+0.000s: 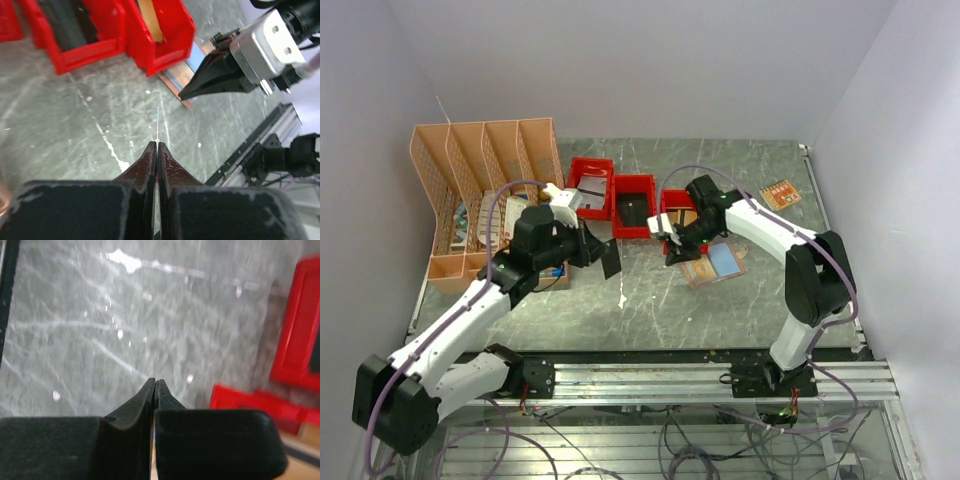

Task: Put the credit cards into the card holder
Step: Move the storage box to the center of the board.

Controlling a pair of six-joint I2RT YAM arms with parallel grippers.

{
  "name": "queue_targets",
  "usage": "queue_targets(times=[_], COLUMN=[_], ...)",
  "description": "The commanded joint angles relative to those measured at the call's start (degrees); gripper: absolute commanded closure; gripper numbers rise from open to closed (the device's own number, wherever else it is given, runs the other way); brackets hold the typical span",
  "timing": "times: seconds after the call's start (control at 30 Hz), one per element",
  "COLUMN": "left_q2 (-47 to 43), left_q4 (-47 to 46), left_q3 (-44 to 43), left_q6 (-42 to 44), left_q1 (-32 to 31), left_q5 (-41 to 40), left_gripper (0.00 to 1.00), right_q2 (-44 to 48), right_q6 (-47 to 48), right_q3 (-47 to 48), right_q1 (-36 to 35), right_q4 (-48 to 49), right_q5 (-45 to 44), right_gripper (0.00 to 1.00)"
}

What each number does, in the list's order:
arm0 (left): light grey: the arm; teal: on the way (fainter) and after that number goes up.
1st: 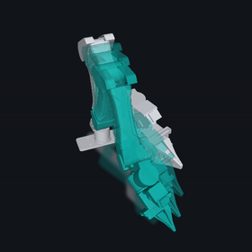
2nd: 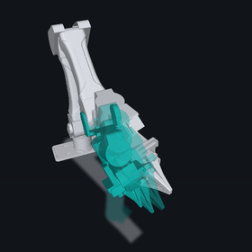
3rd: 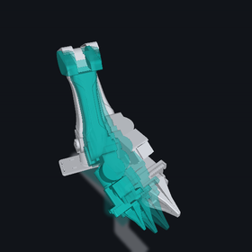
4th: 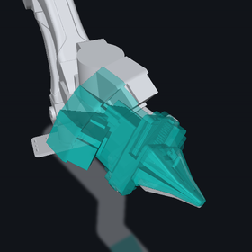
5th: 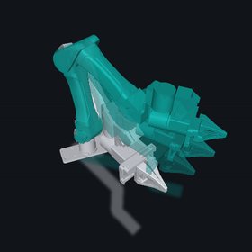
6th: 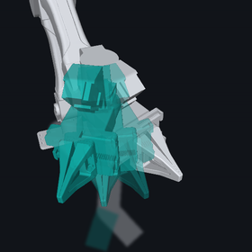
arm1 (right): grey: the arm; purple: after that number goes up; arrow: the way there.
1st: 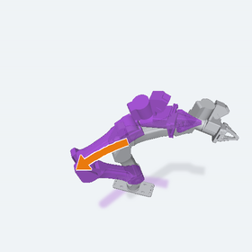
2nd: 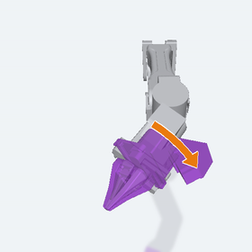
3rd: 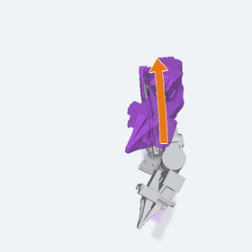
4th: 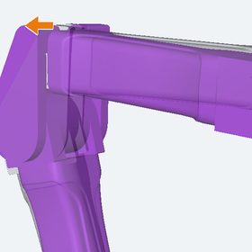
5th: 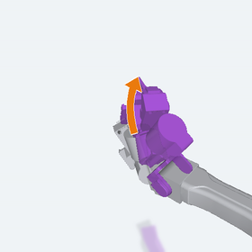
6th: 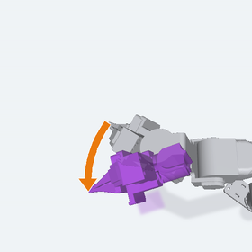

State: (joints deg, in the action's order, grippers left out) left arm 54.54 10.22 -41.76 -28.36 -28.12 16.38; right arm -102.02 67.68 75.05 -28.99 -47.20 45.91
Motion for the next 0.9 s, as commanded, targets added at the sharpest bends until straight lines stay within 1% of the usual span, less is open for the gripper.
queue_targets(times=[0.0,0.07,0.2,0.47,0.63,0.73,0.77,0.8,0.87], left_q2=[4.9,8.1,12.2,20.0,27.0,31.6,33.3,34.8,38.4], left_q4=[-15.6,-18.7,-22.9,-33.4,-38.3,-42.3,-43.7,-45.3,-50.0], left_q3=[1.4,1.6,1.9,4.3,2.5,1.0,0.3,-0.2,-1.3], left_q6=[-1.9,-2.7,-3.8,-7.5,-9.5,-11.6,-12.4,-13.7,-17.2], left_q1=[-1.8,-3.5,-7.2,-10.6,-12.7,-13.6,-13.9,-14.2,-14.9], left_q5=[12.4,13.6,12.9,14.3,14.6,15.0,14.9,14.5,13.5], left_gripper=[0.93,0.93,0.93,0.93,0.93,0.93,0.93,0.93,0.93], right_q2=[-0.4,-2.2,-6.3,-9.0,-11.1,-11.2,-11.0,-10.7,-9.8], right_q6=[4.6,2.4,0.0,-9.7,-15.0,-16.9,-16.4,-15.3,-11.8], right_q3=[-4.4,-4.0,-1.3,2.4,5.3,5.9,6.2,7.1,9.2], right_q1=[4.4,4.8,5.5,7.4,9.3,10.4,10.9,11.6,13.7], right_q4=[-2.9,-0.6,1.6,12.4,17.1,18.6,17.6,14.6,6.9], right_q5=[-2.9,-4.8,-7.3,-14.9,-18.4,-17.7,-15.7,-12.7,-3.9], right_gripper=[1.00,1.00,1.00,1.00,1.00,1.00,1.00,1.00,1.00])
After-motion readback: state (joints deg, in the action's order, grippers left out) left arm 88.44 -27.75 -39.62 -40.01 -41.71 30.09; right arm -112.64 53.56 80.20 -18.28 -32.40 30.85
